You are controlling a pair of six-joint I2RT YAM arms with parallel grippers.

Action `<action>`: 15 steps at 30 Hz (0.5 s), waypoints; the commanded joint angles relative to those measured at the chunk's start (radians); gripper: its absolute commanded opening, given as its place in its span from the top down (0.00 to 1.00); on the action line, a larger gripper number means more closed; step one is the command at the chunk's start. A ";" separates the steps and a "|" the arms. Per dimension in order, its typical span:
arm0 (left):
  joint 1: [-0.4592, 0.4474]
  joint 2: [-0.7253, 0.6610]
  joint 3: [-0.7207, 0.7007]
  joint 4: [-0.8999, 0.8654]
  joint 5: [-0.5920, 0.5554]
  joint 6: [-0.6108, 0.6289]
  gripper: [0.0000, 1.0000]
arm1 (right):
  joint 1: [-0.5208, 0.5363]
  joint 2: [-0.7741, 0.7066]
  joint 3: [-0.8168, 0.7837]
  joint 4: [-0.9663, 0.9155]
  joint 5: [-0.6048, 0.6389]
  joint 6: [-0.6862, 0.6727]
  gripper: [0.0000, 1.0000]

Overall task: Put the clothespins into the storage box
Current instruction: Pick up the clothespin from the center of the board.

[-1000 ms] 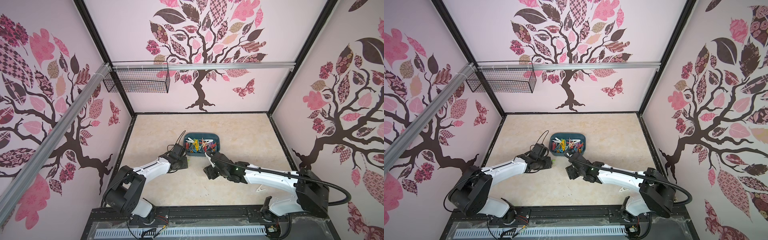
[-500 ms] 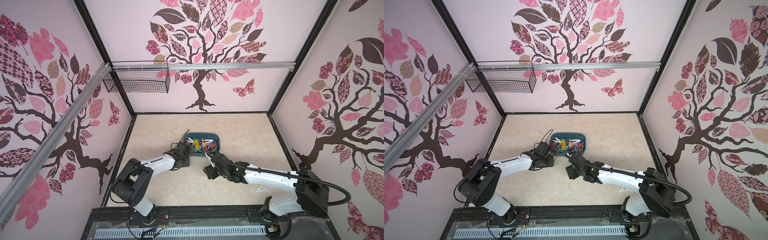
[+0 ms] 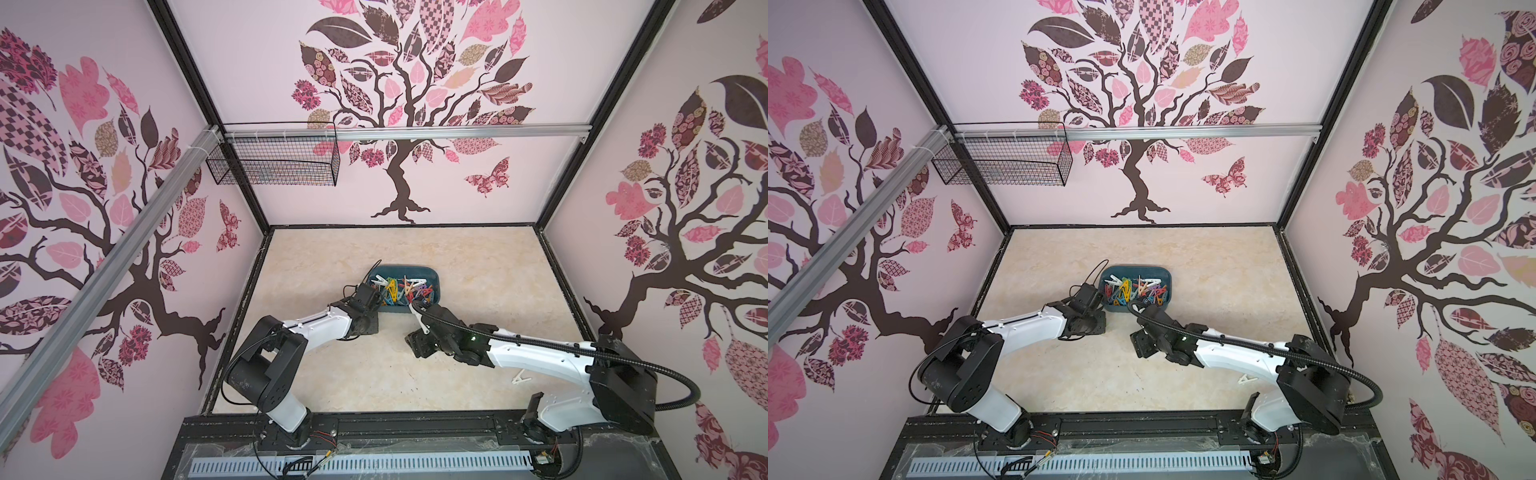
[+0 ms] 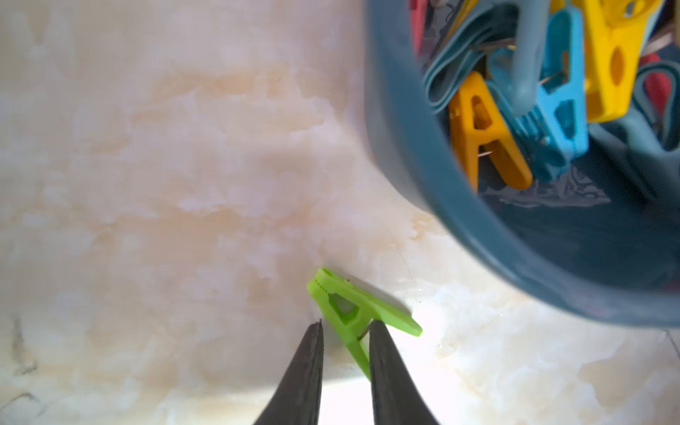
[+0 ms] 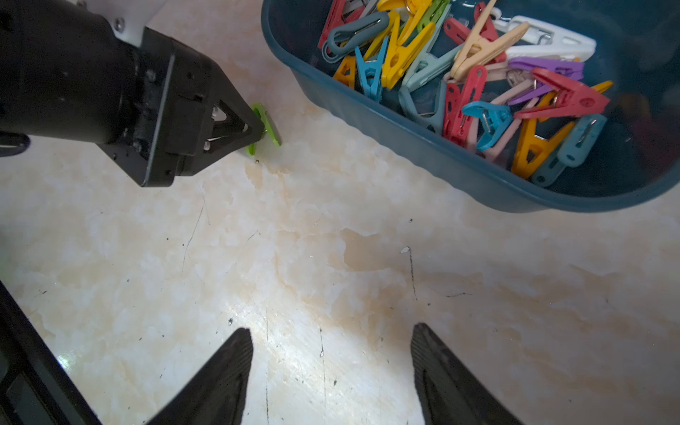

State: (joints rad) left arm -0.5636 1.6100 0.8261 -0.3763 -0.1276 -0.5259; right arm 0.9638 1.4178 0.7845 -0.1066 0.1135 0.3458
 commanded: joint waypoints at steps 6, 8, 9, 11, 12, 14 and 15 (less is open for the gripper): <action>-0.002 -0.025 -0.039 -0.013 0.026 0.008 0.91 | 0.005 0.034 0.030 0.028 -0.051 -0.022 0.28; -0.002 -0.017 -0.027 -0.023 0.033 0.013 0.94 | 0.004 0.035 0.033 0.030 -0.049 -0.022 0.28; -0.002 -0.019 -0.021 -0.030 0.036 0.013 0.95 | 0.004 0.035 0.035 0.028 -0.048 -0.022 0.28; -0.001 -0.035 -0.007 -0.040 0.034 0.021 0.98 | 0.004 0.029 0.036 0.026 -0.040 -0.022 0.28; 0.001 -0.045 0.003 -0.052 0.032 0.023 0.98 | 0.003 0.024 0.037 0.026 -0.032 -0.027 0.28; 0.000 -0.072 0.034 -0.087 0.032 0.033 0.99 | -0.004 0.011 0.050 0.008 -0.002 -0.043 0.27; 0.001 -0.088 0.048 -0.103 0.033 0.035 1.00 | -0.017 0.004 0.057 0.001 0.003 -0.048 0.27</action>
State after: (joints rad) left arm -0.5636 1.5703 0.8207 -0.4221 -0.1024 -0.5121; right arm 0.9588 1.4345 0.7918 -0.0914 0.0837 0.3237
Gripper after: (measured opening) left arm 0.049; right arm 0.725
